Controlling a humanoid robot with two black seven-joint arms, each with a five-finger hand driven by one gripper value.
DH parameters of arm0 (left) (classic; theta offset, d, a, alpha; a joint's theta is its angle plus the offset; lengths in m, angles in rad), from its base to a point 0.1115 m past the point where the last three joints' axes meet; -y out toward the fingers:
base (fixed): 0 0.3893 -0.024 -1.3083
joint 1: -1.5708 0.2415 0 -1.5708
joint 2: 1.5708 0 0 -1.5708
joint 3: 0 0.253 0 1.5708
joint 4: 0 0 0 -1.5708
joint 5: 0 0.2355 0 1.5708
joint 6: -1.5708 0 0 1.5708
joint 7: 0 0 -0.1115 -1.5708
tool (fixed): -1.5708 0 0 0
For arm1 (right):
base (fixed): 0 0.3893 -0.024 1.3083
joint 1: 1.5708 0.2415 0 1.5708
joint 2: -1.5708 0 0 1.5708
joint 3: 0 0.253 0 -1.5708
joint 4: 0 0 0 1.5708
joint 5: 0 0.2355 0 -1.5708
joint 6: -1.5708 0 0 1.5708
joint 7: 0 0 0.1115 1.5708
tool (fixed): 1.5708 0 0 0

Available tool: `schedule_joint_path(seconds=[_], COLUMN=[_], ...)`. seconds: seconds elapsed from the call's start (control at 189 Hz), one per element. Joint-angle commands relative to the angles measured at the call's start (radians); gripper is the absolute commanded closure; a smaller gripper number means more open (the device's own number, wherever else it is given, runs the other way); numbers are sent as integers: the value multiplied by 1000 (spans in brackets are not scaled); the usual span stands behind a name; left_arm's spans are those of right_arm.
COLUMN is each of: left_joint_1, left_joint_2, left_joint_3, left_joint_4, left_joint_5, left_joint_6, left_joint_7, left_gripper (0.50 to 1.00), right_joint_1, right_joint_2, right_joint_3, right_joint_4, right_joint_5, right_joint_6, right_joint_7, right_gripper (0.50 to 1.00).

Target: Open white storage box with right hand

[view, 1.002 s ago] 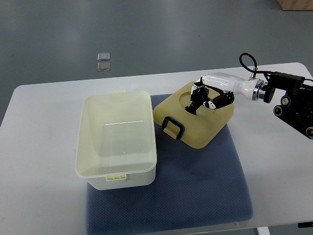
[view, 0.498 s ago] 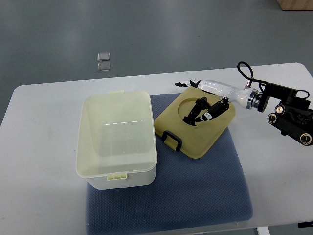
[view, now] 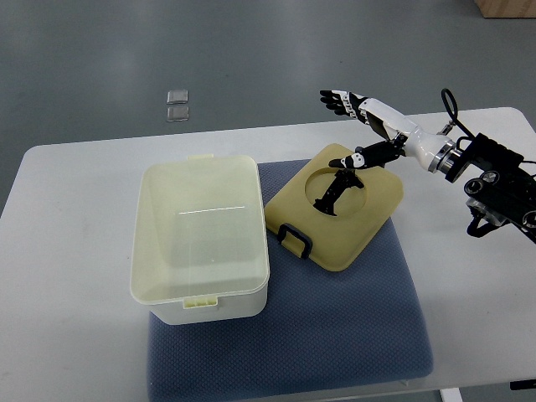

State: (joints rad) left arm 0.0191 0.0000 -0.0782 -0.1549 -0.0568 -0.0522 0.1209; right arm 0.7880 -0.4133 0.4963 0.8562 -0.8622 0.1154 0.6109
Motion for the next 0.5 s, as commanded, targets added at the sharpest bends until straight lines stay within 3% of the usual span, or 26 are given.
schedule_joint_path(seconds=[0.0,0.196,0.377,0.493], left_joint_1=[-1,-1,-1,1], left_joint_2=[0,0,0,0], left_joint_3=[0,0,0,0], left_joint_4=[0,0,0,0], left_joint_5=[0,0,0,0], left_joint_6=[0,0,0,0], left_joint_7=[0,0,0,0], left_gripper=[500,500,500,500], right_joint_1=[-18,-46,-58,-64], right_joint_2=[2,44,87,123], right_joint_3=[1,1,4,5], right_joint_4=[-14,-77,-91,-91], right_joint_5=[184,578,790,874], right_joint_6=[0,10,17,10], right_joint_7=[0,-8,-88,-85], right_gripper=[570,570,570,570])
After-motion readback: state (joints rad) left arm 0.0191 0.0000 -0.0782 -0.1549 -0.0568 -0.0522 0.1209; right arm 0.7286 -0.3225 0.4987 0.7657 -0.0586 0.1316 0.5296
